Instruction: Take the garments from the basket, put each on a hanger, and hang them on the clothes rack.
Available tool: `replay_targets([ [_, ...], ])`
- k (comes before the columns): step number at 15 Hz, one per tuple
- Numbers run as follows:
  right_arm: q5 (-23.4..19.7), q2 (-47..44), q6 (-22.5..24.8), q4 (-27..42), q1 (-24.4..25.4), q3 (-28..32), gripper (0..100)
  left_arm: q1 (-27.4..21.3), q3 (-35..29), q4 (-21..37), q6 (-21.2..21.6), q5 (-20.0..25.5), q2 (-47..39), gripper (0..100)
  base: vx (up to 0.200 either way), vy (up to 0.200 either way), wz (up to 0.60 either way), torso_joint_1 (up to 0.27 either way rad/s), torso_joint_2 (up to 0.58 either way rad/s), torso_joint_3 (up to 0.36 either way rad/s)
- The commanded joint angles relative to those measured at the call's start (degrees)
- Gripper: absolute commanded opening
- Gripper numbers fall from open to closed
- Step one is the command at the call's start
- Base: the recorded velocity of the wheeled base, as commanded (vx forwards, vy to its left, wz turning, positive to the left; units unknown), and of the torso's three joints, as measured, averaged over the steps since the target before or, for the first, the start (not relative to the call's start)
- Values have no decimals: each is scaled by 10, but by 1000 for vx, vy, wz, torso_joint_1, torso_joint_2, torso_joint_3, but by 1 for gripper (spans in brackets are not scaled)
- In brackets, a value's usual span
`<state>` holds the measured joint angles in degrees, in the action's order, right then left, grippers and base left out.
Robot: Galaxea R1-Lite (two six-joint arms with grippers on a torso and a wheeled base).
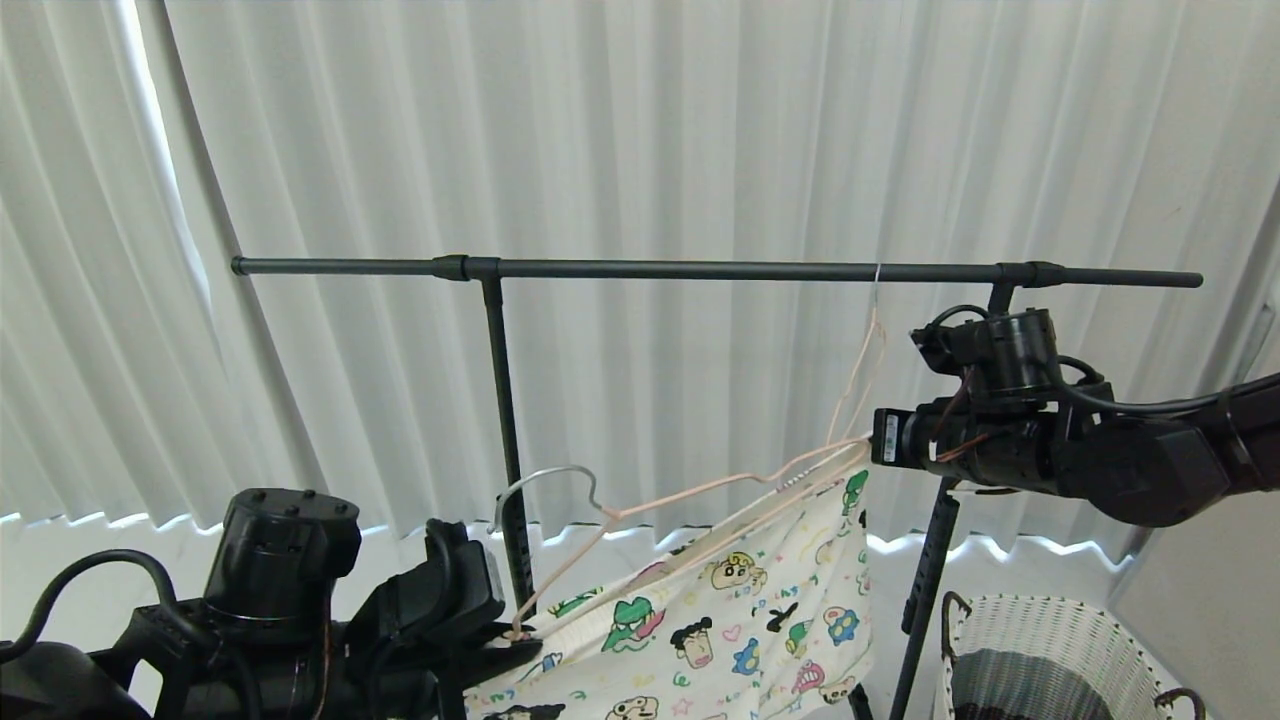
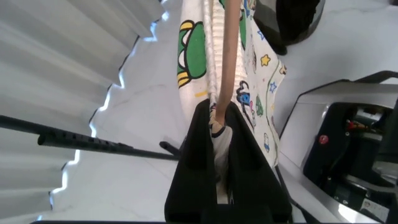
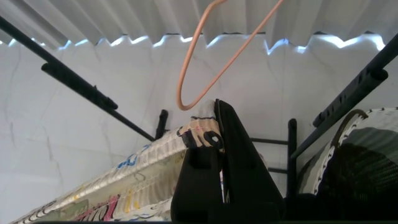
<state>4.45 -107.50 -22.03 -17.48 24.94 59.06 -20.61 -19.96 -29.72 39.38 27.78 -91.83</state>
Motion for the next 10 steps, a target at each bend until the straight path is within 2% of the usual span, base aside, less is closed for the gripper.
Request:
replay_targets([
  [1, -1, -4, 1, 0, 0, 0, 0, 0, -2, 1, 1, -1, -15, 0, 0, 0, 0, 0, 0, 0],
  [5, -2, -3, 1, 1, 1, 9, 0, 0, 0, 1, 30, -29, -30, 0, 0, 0, 0, 0, 0, 0],
  [10, -15, 11, 1, 2, 23, 7, 0, -1, -2, 1, 32, -56, -61, 0, 0, 0, 0, 0, 0, 0],
])
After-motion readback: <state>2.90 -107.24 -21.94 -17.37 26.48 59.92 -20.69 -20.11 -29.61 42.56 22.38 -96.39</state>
